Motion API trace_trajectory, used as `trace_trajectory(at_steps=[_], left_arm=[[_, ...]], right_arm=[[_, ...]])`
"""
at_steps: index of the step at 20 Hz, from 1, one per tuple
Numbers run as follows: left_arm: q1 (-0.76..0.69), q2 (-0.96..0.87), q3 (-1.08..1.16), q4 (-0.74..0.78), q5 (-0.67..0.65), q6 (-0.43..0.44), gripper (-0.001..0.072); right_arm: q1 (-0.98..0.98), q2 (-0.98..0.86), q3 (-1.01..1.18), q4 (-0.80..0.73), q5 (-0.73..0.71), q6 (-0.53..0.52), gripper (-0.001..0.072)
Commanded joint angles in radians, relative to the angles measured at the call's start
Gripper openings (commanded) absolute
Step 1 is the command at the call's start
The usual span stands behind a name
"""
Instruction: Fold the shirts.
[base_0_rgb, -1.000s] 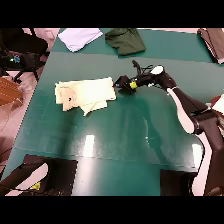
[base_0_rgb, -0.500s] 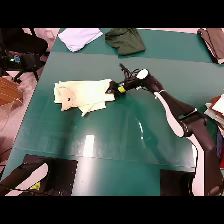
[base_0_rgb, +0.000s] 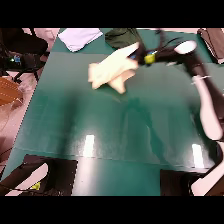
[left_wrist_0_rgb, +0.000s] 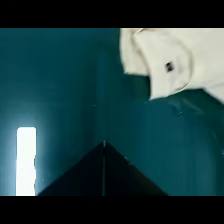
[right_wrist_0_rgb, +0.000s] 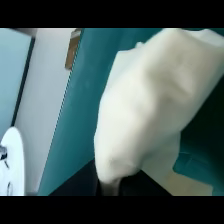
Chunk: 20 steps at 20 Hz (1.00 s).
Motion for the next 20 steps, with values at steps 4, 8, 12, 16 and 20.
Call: trace_trajectory(at_steps=[4,8,12,16,20], left_arm=[[0.001,0.001,0.0,-0.023,0.002,-0.012,0.003],[0.001,0.001,0.0,-0.027,0.017,-0.033,0.003],[0.001,0.001,0.0,-0.034,0.039,-0.038,0.003],[0.001,0.001,0.0,-0.065,0.062,-0.055,0.003],[0.001,0.001,0.0,-0.08,0.089,-0.064,0.003]], right_arm=[[-0.411,0.273,0.01,-0.06,0.106,0.192,0.0017],[-0.711,0.356,0.01,-0.06,0.202,0.345,0.0017],[-1.005,0.429,-0.044,-0.061,0.297,0.435,0.0017],[-1.276,0.496,-0.145,-0.058,0.375,0.429,0.0018],[-1.489,0.501,-0.15,-0.051,0.507,0.388,0.0018]])
